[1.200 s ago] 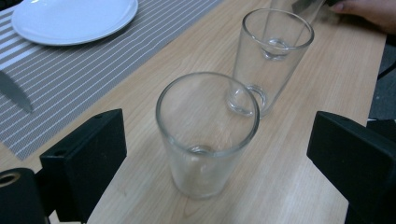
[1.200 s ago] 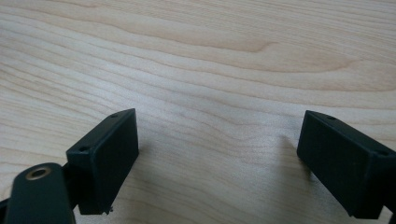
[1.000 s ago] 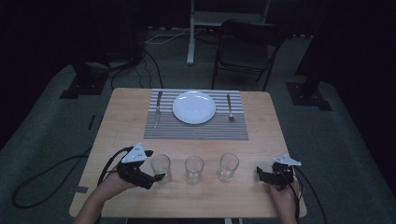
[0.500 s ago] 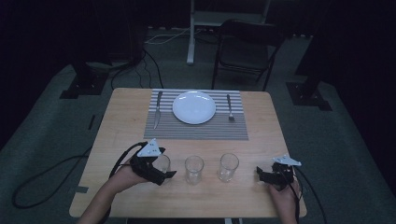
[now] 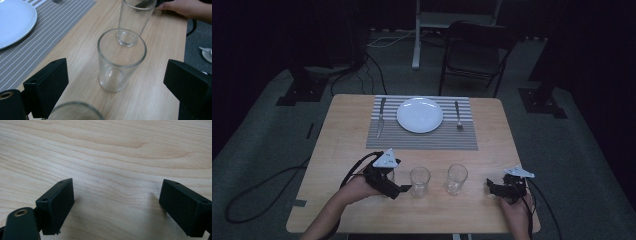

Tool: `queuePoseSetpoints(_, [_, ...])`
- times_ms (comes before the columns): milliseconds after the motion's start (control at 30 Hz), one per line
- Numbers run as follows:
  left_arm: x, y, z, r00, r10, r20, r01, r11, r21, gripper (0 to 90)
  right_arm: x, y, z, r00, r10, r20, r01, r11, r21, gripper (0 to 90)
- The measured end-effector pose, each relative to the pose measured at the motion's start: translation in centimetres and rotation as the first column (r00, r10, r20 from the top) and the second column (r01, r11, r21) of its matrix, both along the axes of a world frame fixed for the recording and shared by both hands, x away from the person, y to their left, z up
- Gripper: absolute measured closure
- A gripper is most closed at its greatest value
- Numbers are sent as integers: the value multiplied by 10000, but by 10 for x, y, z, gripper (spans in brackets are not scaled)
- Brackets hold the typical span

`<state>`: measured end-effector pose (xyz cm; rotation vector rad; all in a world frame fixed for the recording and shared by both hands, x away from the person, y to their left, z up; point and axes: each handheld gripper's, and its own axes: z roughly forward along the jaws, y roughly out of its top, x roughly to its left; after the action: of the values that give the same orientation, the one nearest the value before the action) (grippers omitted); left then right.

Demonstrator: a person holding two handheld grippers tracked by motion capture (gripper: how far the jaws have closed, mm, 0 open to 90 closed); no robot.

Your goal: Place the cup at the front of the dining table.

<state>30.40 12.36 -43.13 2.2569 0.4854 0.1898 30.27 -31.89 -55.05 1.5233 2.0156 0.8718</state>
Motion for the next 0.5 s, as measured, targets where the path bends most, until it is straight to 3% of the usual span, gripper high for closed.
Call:
queuePoseSetpoints(167, [4, -13, 1, 9999, -134, -89, 136, 9996, 233, 62, 0, 0, 0, 10000, 0, 2, 0, 10000, -1, 124])
queuePoseSetpoints(500, [9, -35, -8, 9990, -331, -310, 365, 9926, 1156, 62, -1, -1, 0, 10000, -3, 27, 3, 10000, 5, 139])
